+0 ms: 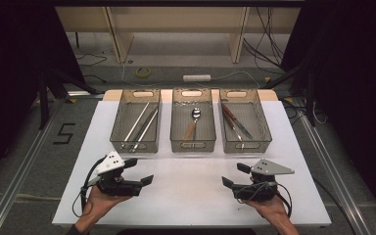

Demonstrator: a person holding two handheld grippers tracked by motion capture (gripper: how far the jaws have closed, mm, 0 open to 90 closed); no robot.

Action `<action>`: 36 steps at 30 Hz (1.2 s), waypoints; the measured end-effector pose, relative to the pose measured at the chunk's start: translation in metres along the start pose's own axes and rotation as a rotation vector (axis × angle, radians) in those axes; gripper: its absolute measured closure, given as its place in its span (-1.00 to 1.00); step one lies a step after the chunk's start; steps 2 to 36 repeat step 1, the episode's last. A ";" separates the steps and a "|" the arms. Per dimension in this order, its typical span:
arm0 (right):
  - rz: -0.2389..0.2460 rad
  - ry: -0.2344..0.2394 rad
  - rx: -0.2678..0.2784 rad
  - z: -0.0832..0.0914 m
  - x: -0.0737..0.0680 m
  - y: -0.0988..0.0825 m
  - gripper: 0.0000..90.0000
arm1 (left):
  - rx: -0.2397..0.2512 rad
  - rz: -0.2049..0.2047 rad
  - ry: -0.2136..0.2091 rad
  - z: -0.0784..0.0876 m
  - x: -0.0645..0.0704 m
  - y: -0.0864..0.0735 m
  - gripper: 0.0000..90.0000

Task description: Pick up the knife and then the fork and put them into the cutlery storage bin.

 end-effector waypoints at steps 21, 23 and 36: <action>0.000 -0.001 -0.001 0.000 0.000 0.000 -0.44 | -0.001 0.000 0.000 0.000 0.000 0.000 -0.65; 0.000 -0.001 -0.001 0.000 0.000 0.000 -0.44 | -0.001 0.000 0.000 0.000 0.000 0.000 -0.65; 0.000 -0.001 -0.001 0.000 0.000 0.000 -0.44 | -0.001 0.000 0.000 0.000 0.000 0.000 -0.65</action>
Point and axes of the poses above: each handheld gripper's, and its own axes: z roughly backward along the jaws, y roughly out of its top, x roughly to its right, the point moved 6 cm from there along -z, roughly forward along the jaws, and after that the axes turned 5 degrees about -z, right-handed, at the moved point
